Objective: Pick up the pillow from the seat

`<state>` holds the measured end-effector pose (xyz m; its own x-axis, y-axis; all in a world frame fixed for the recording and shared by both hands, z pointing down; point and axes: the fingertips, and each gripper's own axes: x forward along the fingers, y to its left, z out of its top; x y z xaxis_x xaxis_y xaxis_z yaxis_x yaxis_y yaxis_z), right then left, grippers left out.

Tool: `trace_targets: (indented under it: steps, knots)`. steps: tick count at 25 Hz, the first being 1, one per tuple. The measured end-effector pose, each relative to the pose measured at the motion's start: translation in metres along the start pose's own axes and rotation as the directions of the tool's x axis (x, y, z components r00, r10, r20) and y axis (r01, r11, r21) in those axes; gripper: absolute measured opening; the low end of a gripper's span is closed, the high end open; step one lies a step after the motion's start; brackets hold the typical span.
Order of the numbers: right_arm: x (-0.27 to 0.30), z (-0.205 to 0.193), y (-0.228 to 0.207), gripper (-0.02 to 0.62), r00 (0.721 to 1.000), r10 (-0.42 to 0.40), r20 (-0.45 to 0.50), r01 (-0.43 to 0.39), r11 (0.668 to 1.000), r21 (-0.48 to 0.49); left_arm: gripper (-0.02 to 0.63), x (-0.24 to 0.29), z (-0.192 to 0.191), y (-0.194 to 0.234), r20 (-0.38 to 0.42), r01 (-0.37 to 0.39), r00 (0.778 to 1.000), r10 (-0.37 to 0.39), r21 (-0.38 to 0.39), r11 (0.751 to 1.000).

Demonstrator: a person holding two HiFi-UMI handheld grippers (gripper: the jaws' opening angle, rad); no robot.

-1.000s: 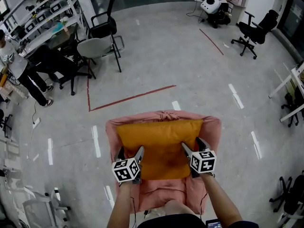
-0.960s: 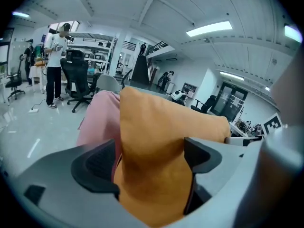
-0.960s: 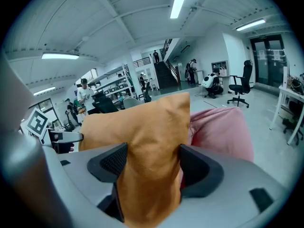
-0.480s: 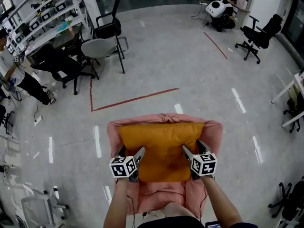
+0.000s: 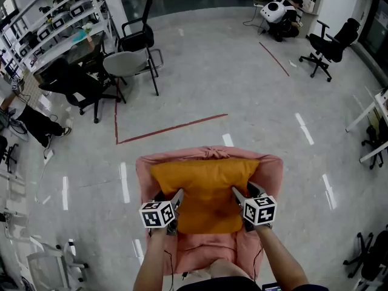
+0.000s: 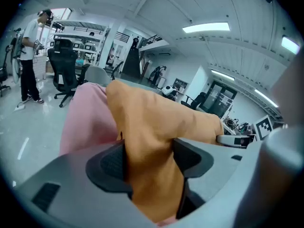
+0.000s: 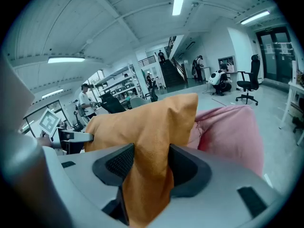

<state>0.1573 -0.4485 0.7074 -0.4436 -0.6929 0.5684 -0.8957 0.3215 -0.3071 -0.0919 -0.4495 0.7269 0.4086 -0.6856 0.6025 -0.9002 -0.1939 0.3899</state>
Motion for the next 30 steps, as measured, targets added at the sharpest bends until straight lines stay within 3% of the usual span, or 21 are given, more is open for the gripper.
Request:
trace_targets:
  steps: [4, 11, 30]
  knots:
    - [-0.002, -0.001, 0.005, 0.178, 0.999, 0.017, -0.027, -0.017, 1.000, 0.019, 0.233, -0.005, -0.002, -0.003, -0.007, 0.006, 1.000, -0.006, -0.031, 1.000]
    - [-0.005, -0.004, 0.012, 0.095, 0.999, 0.022, -0.032, -0.022, 1.000, 0.005, 0.133, -0.009, -0.008, -0.007, -0.012, 0.015, 1.000, -0.015, -0.039, 0.999]
    - [-0.026, 0.000, 0.026, 0.087, 1.000, 0.029, -0.008, -0.029, 0.999, -0.021, 0.117, -0.031, -0.007, -0.016, -0.037, 0.037, 0.999, -0.036, 0.023, 0.999]
